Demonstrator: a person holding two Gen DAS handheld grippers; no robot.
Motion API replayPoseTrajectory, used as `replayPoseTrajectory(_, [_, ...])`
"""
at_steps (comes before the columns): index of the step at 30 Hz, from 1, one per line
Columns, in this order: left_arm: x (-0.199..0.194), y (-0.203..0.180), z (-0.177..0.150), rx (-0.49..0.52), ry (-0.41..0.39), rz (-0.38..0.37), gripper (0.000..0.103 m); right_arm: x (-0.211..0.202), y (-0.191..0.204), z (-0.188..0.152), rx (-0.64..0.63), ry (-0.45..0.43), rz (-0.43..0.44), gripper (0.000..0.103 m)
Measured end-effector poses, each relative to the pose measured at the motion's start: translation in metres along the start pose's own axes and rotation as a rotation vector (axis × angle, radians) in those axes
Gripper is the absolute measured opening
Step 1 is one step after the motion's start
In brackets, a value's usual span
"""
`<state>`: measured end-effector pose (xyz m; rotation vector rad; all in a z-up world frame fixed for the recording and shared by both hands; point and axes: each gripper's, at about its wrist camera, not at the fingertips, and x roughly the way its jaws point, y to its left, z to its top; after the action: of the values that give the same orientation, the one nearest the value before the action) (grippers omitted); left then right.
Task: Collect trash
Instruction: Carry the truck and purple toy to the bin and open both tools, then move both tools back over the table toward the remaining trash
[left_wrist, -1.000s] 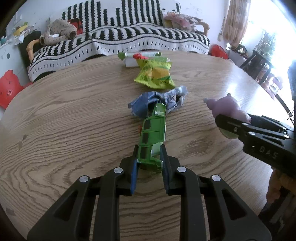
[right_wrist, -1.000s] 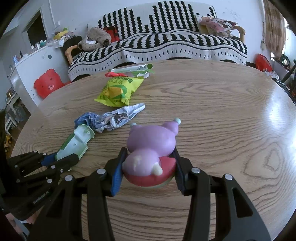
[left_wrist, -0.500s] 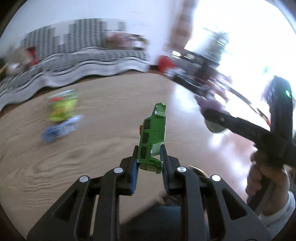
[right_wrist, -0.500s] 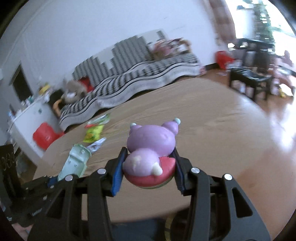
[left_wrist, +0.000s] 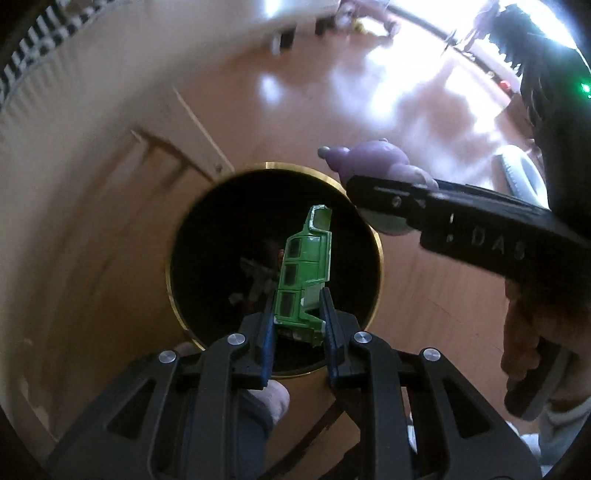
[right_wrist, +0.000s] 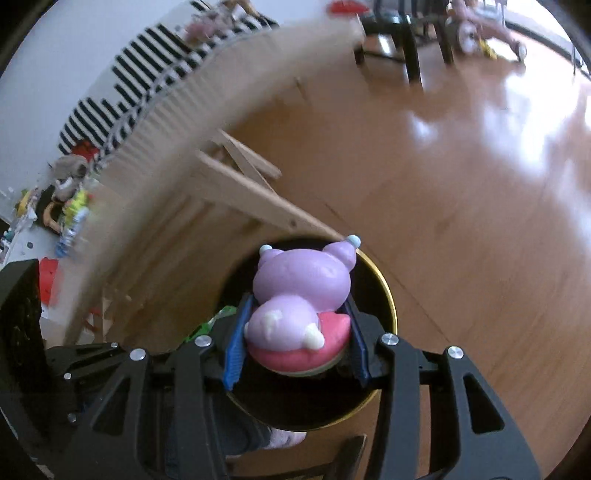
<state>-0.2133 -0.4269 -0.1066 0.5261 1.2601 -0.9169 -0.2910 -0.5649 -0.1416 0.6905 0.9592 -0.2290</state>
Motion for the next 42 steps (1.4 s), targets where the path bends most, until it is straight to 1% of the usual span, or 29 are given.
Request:
replayPoseTrajectory(2, [0.016, 0.006, 0.001, -0.014, 0.031, -0.006, 0.021, 0.018, -0.004, -0.001, 0.014, 0.034, 0.0, 0.046])
replayPoseTrajectory(6, [0.031, 0.013, 0.005, -0.036, 0.063, -0.003, 0.021, 0.041, -0.014, -0.003, 0.039, 0.074, -0.003, 0.046])
replayPoseTrajectory(8, [0.035, 0.017, 0.009, -0.053, 0.063, -0.005, 0.021, 0.047, -0.017, -0.001, 0.048, 0.086, -0.002, 0.046])
replayPoseTrajectory(13, [0.039, 0.017, 0.006, -0.068, 0.068, -0.007, 0.021, 0.053, -0.023, 0.0, 0.07, 0.106, -0.007, 0.047])
replayPoseTrajectory(14, [0.04, 0.019, 0.007, -0.069, 0.069, -0.005, 0.021, 0.053, -0.024, 0.0, 0.079, 0.111, 0.005, 0.049])
replayPoseTrajectory(15, [0.039, 0.02, 0.005, -0.077, 0.066, 0.0, 0.028, 0.053, -0.025, -0.001, 0.095, 0.115, 0.022, 0.053])
replayPoseTrajectory(16, [0.035, 0.019, 0.001, -0.093, 0.061, 0.0, 0.039, 0.051, -0.027, -0.001, 0.11, 0.117, 0.029, 0.054])
replayPoseTrajectory(17, [0.032, 0.02, -0.001, -0.106, 0.054, -0.001, 0.076, 0.049, -0.029, 0.0, 0.122, 0.112, 0.038, 0.067])
replayPoseTrajectory(18, [0.028, 0.019, -0.002, -0.119, 0.032, 0.003, 0.097, 0.046, -0.03, 0.0, 0.13, 0.101, 0.048, 0.087])
replayPoseTrajectory(19, [0.02, 0.017, -0.003, -0.119, -0.014, 0.01, 0.096, 0.039, -0.031, 0.002, 0.134, 0.076, 0.047, 0.093])
replayPoseTrajectory(20, [0.014, 0.013, -0.004, -0.104, -0.033, 0.018, 0.096, 0.033, -0.033, 0.003, 0.134, 0.062, 0.043, 0.096])
replayPoseTrajectory(22, [0.003, 0.002, -0.005, -0.048, -0.051, 0.025, 0.096, 0.016, -0.035, 0.009, 0.138, 0.009, 0.037, 0.096])
replayPoseTrajectory(24, [-0.011, -0.004, -0.009, -0.02, -0.077, 0.044, 0.096, 0.0, -0.034, 0.015, 0.133, -0.034, 0.032, 0.096])
replayPoseTrajectory(27, [-0.051, -0.007, -0.011, -0.015, -0.172, 0.024, 0.096, -0.033, -0.027, 0.026, 0.108, -0.142, 0.027, 0.096])
replayPoseTrajectory(28, [-0.071, -0.002, -0.012, -0.026, -0.217, 0.024, 0.096, -0.045, -0.016, 0.032, 0.077, -0.19, 0.015, 0.096])
replayPoseTrajectory(30, [-0.101, 0.014, -0.012, -0.054, -0.28, 0.043, 0.096, -0.057, 0.006, 0.044, 0.025, -0.232, 0.0, 0.096])
replayPoseTrajectory(31, [-0.119, 0.027, -0.013, -0.08, -0.32, 0.063, 0.096, -0.06, 0.016, 0.049, 0.007, -0.241, 0.002, 0.096])
replayPoseTrajectory(33, [-0.145, 0.054, -0.016, -0.129, -0.372, 0.102, 0.097, -0.062, 0.047, 0.062, -0.041, -0.251, 0.022, 0.096])
replayPoseTrajectory(35, [-0.17, 0.093, -0.028, -0.196, -0.418, 0.179, 0.096, -0.058, 0.078, 0.072, -0.089, -0.244, 0.043, 0.096])
replayPoseTrajectory(36, [-0.177, 0.109, -0.033, -0.222, -0.429, 0.204, 0.096, -0.053, 0.099, 0.078, -0.121, -0.234, 0.057, 0.096])
replayPoseTrajectory(38, [-0.191, 0.153, -0.048, -0.309, -0.448, 0.255, 0.096, -0.046, 0.133, 0.084, -0.177, -0.217, 0.073, 0.096])
replayPoseTrajectory(39, [-0.197, 0.173, -0.056, -0.351, -0.455, 0.274, 0.096, -0.04, 0.156, 0.088, -0.216, -0.206, 0.082, 0.096])
replayPoseTrajectory(40, [-0.202, 0.199, -0.067, -0.408, -0.46, 0.302, 0.096, -0.036, 0.174, 0.09, -0.242, -0.198, 0.085, 0.096])
replayPoseTrajectory(42, [-0.206, 0.236, -0.082, -0.49, -0.467, 0.345, 0.096, -0.024, 0.213, 0.095, -0.295, -0.187, 0.101, 0.096])
